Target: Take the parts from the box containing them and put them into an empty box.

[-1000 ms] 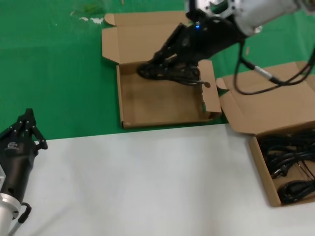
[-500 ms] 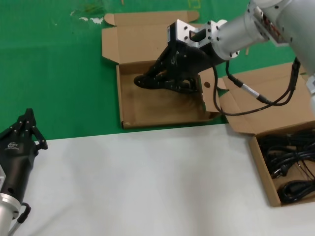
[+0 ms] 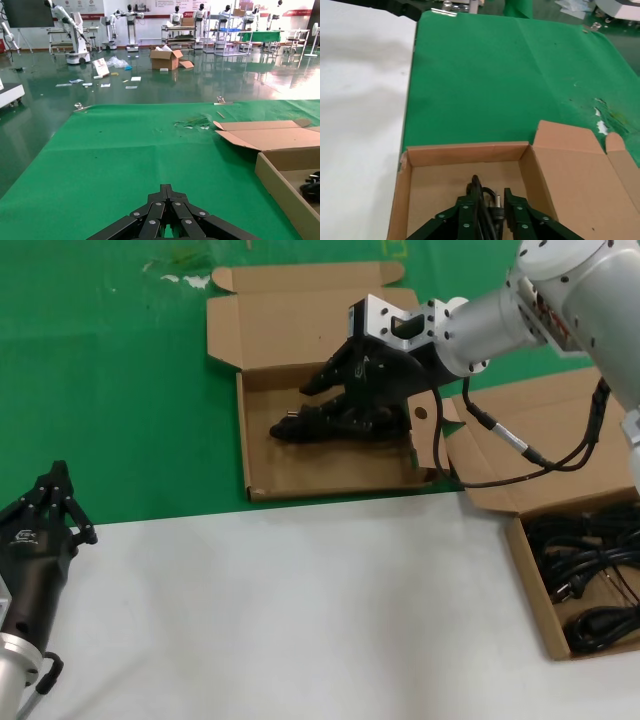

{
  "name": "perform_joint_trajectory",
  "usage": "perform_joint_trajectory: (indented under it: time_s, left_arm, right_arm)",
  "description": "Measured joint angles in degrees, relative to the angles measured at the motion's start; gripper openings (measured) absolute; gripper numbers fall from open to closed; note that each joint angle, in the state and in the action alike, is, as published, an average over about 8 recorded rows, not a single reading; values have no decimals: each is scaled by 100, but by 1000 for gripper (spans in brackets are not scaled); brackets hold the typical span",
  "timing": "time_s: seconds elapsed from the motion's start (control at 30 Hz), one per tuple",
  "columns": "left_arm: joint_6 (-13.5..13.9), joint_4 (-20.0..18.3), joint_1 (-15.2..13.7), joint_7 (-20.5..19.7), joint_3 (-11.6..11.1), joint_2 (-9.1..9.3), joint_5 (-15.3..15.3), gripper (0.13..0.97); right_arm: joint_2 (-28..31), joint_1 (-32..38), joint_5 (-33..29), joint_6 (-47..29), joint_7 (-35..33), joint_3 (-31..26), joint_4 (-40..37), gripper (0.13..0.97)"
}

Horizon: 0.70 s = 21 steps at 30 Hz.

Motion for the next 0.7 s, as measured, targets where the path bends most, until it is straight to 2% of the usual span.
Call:
perform_joint_trajectory:
  time_s: [0.17,0.43,0.47,0.57,0.7]
  left_arm:
    - [0,0,0,0,0,0,0,140]
    - [0,0,0,0,0,0,0,140]
    - [0,0,0,0,0,0,0,140]
    - [0,0,0,0,0,0,0,140]
    - [0,0,0,0,0,0,0,140]
  right_arm:
    - [48,-13,17,-20,45,141,0,244]
    - [256,-65,284,-422,246,557,167,368]
    - [308,-118,345,-494,292,626,259,368]
    - [505,-407,547,-700,475,829,709,440]
    - [824,-1051,869,-875,773,1098,1644,535]
